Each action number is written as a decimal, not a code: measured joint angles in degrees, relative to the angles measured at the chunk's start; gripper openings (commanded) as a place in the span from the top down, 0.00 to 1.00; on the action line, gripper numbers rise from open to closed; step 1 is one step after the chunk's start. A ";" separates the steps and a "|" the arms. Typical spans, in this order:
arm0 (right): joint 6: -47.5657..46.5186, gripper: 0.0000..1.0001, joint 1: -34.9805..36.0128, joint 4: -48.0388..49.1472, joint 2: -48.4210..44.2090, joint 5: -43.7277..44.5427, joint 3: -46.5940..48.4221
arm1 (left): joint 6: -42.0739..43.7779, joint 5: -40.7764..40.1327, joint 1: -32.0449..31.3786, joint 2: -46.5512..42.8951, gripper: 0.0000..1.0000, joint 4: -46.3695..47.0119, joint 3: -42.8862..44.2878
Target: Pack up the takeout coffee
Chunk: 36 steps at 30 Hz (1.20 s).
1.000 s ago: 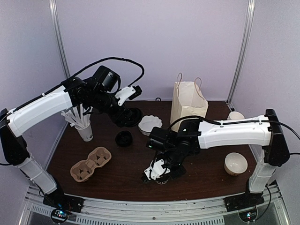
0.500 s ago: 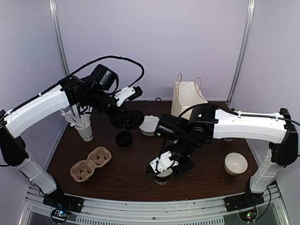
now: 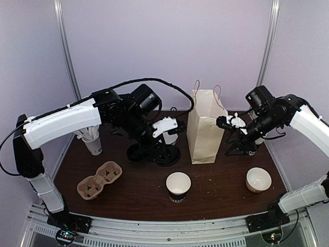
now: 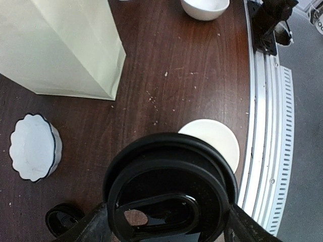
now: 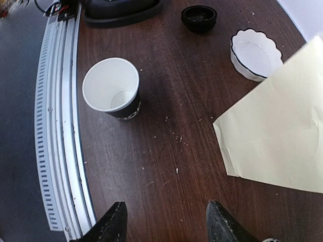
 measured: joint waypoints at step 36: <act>6.43 0.41 -6.21 15.41 0.09 -12.04 -14.95 | 4.35 -6.21 -9.01 17.07 0.23 -8.37 9.16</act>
